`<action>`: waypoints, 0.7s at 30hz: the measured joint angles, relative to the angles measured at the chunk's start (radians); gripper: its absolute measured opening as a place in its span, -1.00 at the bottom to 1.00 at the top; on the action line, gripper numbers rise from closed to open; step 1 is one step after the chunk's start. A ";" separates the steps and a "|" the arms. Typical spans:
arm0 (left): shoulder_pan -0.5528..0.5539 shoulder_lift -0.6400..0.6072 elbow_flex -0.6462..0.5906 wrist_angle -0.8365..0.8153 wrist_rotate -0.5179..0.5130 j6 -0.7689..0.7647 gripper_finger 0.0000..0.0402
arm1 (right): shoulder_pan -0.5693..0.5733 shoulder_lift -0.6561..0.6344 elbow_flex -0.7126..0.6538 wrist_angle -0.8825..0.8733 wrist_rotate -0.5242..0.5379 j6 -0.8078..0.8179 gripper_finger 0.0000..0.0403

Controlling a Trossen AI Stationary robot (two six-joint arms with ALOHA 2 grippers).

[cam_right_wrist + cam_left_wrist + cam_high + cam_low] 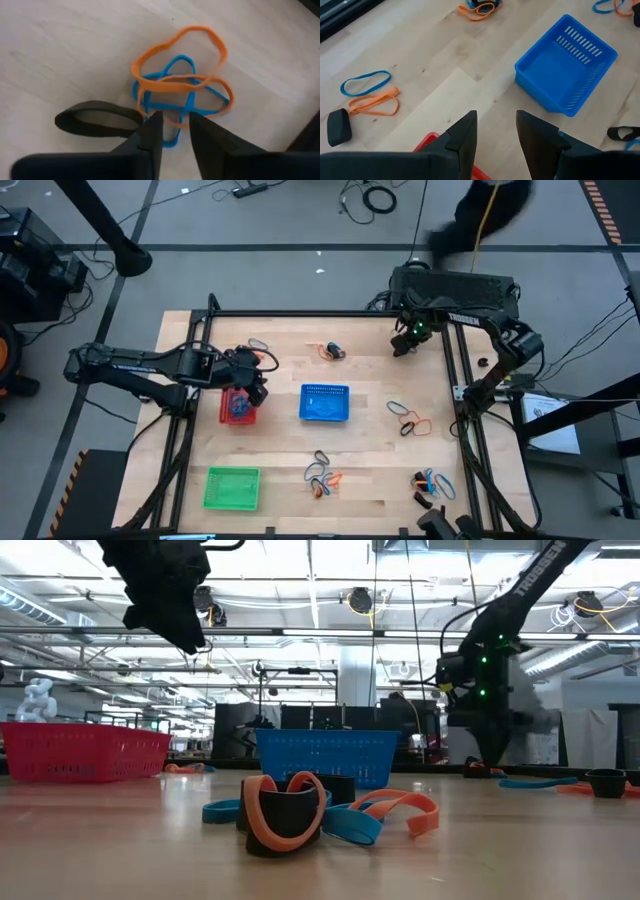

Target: Sort rubber bands into baskets

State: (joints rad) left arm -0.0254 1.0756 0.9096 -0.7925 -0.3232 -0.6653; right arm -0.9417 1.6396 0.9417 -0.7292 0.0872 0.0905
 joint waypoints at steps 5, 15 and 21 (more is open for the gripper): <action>0.000 0.000 0.000 0.000 0.003 -0.006 -0.28 | -0.002 0.038 0.000 0.041 0.006 -0.020 -0.36; 0.000 0.000 0.000 0.000 0.005 -0.009 -0.28 | -0.008 0.057 0.000 0.046 0.040 -0.011 -0.54; 0.000 0.000 0.000 0.002 0.005 -0.009 -0.28 | -0.016 0.057 0.000 0.060 0.046 -0.037 -0.96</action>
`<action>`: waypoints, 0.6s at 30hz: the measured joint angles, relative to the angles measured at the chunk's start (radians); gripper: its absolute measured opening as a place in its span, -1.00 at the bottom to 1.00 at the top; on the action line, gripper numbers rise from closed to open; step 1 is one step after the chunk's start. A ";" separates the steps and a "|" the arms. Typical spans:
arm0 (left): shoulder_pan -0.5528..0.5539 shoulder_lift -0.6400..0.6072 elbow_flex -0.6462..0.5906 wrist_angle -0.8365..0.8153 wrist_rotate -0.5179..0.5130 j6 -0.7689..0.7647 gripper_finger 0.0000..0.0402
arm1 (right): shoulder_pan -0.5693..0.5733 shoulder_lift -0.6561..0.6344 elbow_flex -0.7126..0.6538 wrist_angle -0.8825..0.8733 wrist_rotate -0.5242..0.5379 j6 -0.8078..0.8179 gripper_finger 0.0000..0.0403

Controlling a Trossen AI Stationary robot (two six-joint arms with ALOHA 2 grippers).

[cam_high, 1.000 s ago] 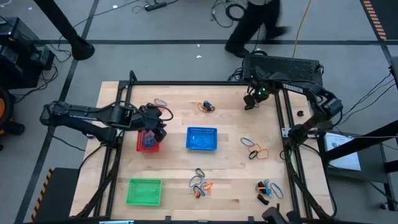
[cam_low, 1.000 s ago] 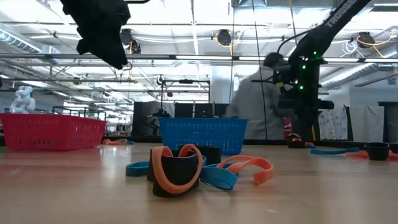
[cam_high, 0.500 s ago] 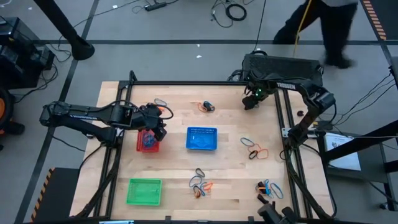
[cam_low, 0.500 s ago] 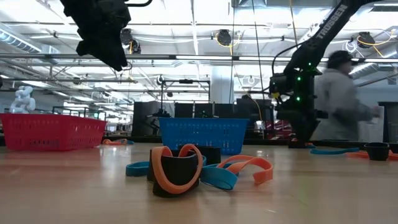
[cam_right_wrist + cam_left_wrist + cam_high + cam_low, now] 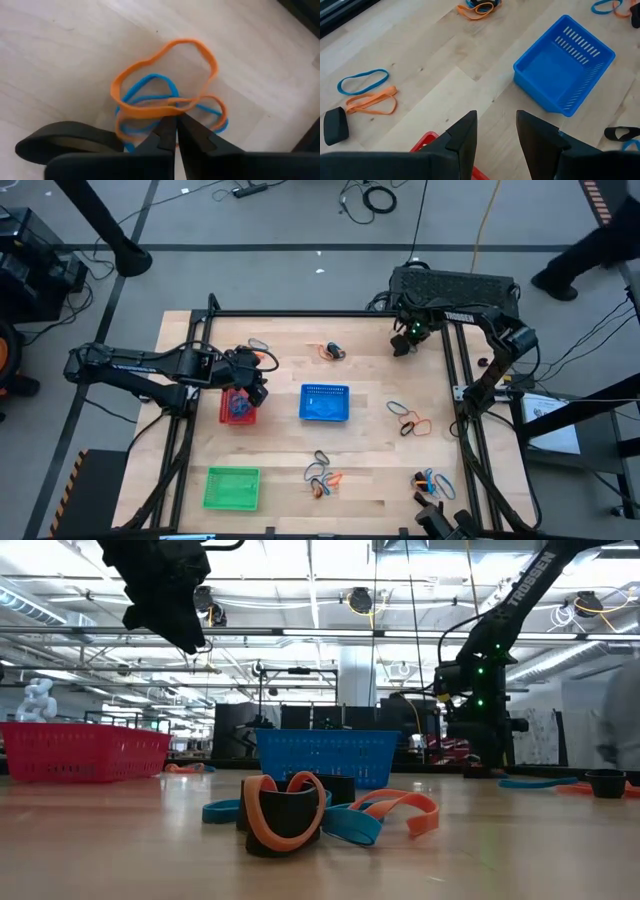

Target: Sort rubber bands into baskets

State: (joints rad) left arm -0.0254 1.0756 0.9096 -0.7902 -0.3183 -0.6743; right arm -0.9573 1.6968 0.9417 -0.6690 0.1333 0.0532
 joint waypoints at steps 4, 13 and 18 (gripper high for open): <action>0.000 0.000 0.000 0.003 0.000 0.000 -0.28 | 0.005 -0.029 0.000 -0.039 -0.001 -0.002 -0.99; -0.001 0.000 0.000 0.128 0.048 0.063 -0.28 | 0.033 -0.252 0.000 -0.058 0.001 0.041 -1.00; 0.000 0.000 0.000 0.167 0.051 0.088 -0.28 | 0.063 -0.383 0.000 -0.050 0.006 0.032 -1.00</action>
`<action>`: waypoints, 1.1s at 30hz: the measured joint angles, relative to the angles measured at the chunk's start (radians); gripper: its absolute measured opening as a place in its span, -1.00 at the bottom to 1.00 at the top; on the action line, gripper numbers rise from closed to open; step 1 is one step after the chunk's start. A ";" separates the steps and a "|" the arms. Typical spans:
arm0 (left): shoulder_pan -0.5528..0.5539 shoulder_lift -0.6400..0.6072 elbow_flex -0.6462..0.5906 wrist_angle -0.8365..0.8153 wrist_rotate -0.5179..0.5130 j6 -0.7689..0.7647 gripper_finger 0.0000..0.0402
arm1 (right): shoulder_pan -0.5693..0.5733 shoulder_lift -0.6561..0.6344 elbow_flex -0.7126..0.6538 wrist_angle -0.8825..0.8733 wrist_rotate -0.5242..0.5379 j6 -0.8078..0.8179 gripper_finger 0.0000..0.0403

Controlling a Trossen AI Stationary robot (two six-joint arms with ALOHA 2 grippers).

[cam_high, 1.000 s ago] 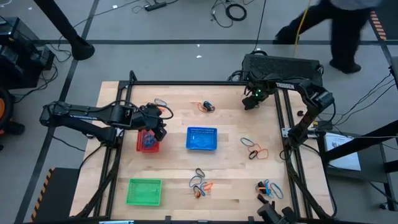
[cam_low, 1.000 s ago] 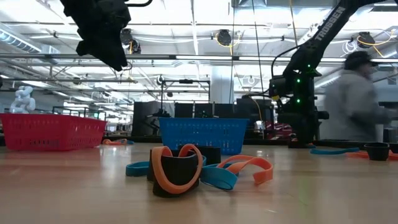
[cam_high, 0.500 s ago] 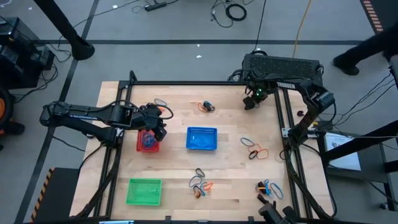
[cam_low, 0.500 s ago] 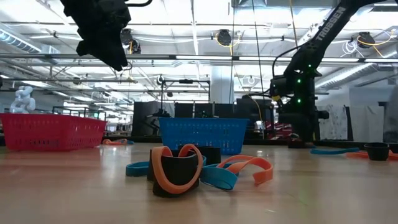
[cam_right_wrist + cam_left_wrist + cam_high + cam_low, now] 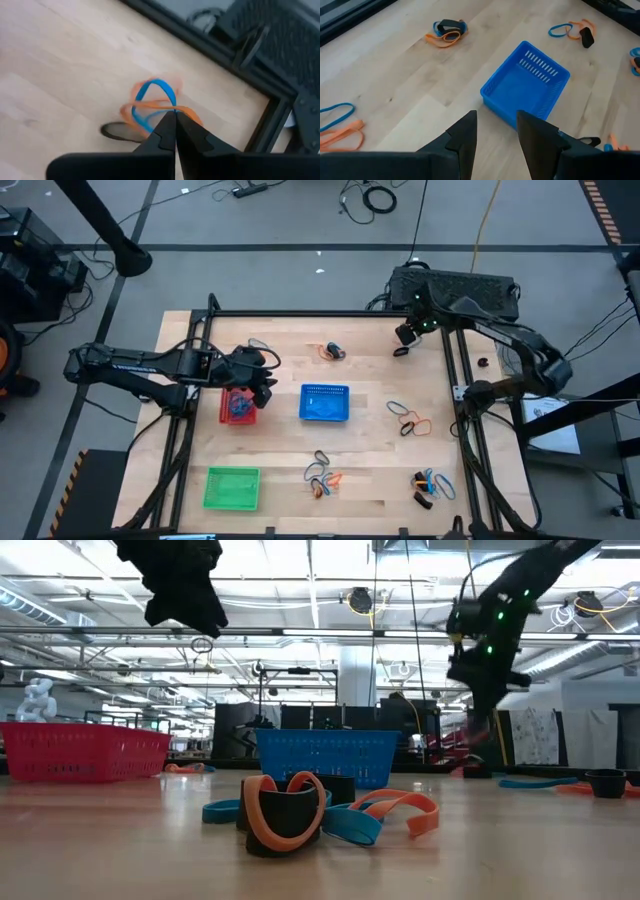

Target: Sort rubber bands into baskets

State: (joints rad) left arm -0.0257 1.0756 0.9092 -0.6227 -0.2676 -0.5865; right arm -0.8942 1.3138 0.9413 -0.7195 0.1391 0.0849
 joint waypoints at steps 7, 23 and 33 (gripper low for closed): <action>0.000 0.000 0.000 0.014 -0.002 0.000 -0.28 | 0.013 -0.089 0.000 -0.047 -0.031 0.042 -1.00; -0.003 0.001 0.000 0.034 0.002 -0.007 -0.28 | 0.004 0.003 -0.143 -0.110 -0.099 0.233 -1.00; -0.003 0.002 0.000 0.049 0.028 -0.001 -0.28 | -0.014 0.051 -0.159 0.027 -0.115 0.279 -0.99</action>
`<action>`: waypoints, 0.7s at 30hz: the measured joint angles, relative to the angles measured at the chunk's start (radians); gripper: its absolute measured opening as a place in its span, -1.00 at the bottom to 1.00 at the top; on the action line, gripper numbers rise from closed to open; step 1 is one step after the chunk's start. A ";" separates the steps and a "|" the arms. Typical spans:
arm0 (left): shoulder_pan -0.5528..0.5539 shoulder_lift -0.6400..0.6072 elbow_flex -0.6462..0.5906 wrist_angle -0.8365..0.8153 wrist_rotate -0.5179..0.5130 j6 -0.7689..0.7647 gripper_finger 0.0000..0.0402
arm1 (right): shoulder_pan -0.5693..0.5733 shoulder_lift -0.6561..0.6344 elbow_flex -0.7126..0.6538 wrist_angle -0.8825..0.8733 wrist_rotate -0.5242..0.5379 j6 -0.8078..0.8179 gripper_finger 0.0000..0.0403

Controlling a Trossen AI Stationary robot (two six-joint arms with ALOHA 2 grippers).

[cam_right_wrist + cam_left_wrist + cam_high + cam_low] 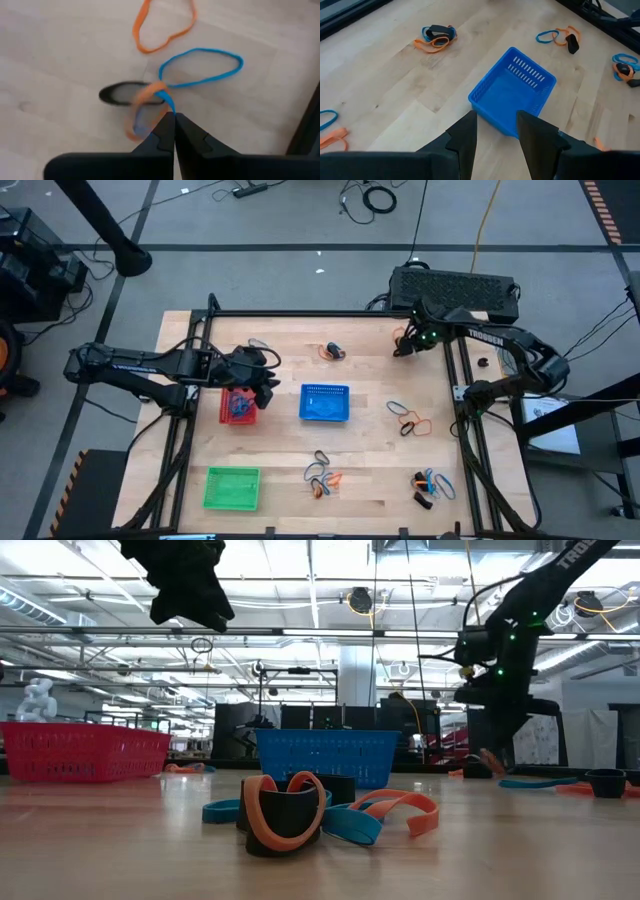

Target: Sort rubber bands into baskets

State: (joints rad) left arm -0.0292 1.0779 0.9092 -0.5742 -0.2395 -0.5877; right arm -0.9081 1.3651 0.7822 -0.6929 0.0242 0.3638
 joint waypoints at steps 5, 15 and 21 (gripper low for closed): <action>-0.001 0.000 0.000 -0.001 0.002 0.000 -0.28 | 0.000 0.000 0.000 0.002 0.000 0.010 -0.92; -0.006 0.000 0.000 0.002 0.003 0.019 -0.28 | 0.006 0.000 0.000 0.001 -0.052 0.017 -0.89; -0.006 0.016 -0.084 0.294 0.110 0.025 -0.28 | 0.094 -0.001 0.000 0.058 -0.229 0.063 -0.89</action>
State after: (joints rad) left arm -0.0357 1.0942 0.8254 -0.2803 -0.1291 -0.5624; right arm -0.8139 1.3640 0.7826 -0.6349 -0.2050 0.4272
